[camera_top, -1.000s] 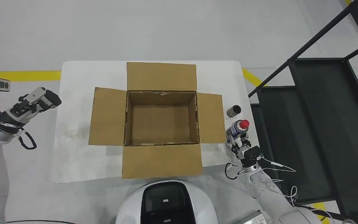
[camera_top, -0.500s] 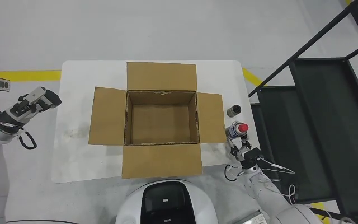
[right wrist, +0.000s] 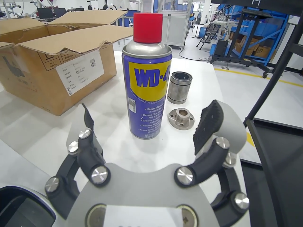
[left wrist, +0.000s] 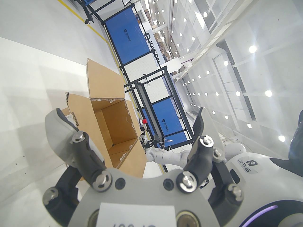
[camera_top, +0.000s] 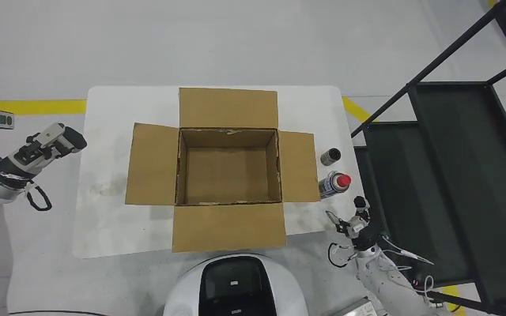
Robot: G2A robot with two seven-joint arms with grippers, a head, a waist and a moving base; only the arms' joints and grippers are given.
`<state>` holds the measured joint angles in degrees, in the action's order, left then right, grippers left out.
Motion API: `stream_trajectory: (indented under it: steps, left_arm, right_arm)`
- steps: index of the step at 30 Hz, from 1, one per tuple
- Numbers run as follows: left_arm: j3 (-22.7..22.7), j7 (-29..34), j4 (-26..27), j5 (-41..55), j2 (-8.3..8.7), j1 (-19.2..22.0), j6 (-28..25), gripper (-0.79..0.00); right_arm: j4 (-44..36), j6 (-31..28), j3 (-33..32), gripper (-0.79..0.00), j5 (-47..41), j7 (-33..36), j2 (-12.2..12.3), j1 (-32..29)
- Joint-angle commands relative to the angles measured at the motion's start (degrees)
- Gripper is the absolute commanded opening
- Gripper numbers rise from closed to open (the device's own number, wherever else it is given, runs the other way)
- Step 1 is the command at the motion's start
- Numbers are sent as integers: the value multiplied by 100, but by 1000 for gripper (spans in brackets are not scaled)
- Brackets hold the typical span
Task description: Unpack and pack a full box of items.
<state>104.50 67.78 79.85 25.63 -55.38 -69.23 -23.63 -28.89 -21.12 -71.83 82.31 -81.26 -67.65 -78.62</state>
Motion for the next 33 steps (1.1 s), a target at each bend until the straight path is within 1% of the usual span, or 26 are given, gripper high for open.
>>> stream_trajectory:
  steps: [1, 4, 7, 12, 18, 19, 20, 21, 22, 23, 29, 33]
  left_arm:
    - [0, 0, 0, 0, 0, 0, 0, 0]
    - [0, 0, 0, 0, 0, 0, 0, 0]
    - [0, 0, 0, 0, 0, 0, 0, 0]
    - [0, 0, 0, 0, 0, 0, 0, 0]
    - [0, 0, 0, 0, 0, 0, 0, 0]
    - [0, 0, 0, 0, 0, 0, 0, 0]
    - [0, 0, 0, 0, 0, 0, 0, 0]
    - [0, 0, 0, 0, 0, 0, 0, 0]
    - [0, 0, 0, 0, 0, 0, 0, 0]
    - [0, 0, 0, 0, 0, 0, 0, 0]
    - [0, 0, 0, 0, 0, 0, 0, 0]
    - [0, 0, 0, 0, 0, 0, 0, 0]
  right_arm:
    - [-188, -15, -33, 0, -61, 350, 12, -13]
    - [-428, -3, -53, 0, -164, 887, 7, 9]
    - [-576, 10, -77, 0, -336, 1274, -13, 54]
    - [-720, 14, -77, 0, -413, 1594, -25, 96]
    - [-793, 17, -60, 0, -475, 1822, -47, 178]
    - [-804, -8, -39, -123, -431, 1889, -46, 189]
    - [-818, -20, -30, -366, -410, 1930, -45, 200]
    - [-824, -40, -22, -489, -408, 1969, -47, 203]
    - [-827, -62, -7, -671, -385, 2033, -48, 213]
    - [-827, -88, 0, -785, -383, 2089, -48, 221]
    - [-826, -211, 48, -785, -338, 2297, -51, 256]
    - [-905, -406, 57, -785, -189, 2198, -9, 156]
